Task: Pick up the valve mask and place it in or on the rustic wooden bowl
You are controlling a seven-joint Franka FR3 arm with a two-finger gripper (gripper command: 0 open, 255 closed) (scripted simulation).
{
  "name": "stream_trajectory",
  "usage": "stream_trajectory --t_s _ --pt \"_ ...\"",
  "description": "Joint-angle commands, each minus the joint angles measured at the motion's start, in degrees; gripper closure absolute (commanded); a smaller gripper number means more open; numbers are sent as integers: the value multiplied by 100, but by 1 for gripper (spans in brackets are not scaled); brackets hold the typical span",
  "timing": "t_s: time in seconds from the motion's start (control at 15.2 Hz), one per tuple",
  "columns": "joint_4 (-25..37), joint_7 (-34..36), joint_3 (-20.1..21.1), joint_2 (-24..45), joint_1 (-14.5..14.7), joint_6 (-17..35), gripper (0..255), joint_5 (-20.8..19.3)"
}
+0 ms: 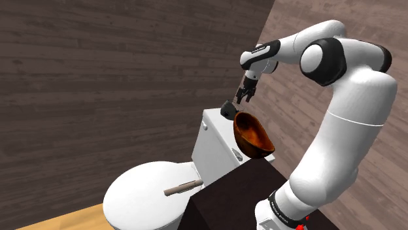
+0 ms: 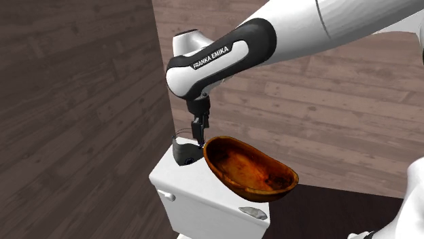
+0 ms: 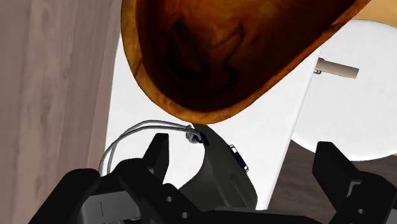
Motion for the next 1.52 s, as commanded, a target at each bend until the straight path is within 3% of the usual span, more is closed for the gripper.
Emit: stream_trajectory --t_s 0.0,0.73,1.45 --pt "489 -199 9 502 -175 6 0 174" --pt "3849 -561 262 3091 -1181 -664 0 722" --pt "3565 -611 306 3275 -1165 -207 0 791"
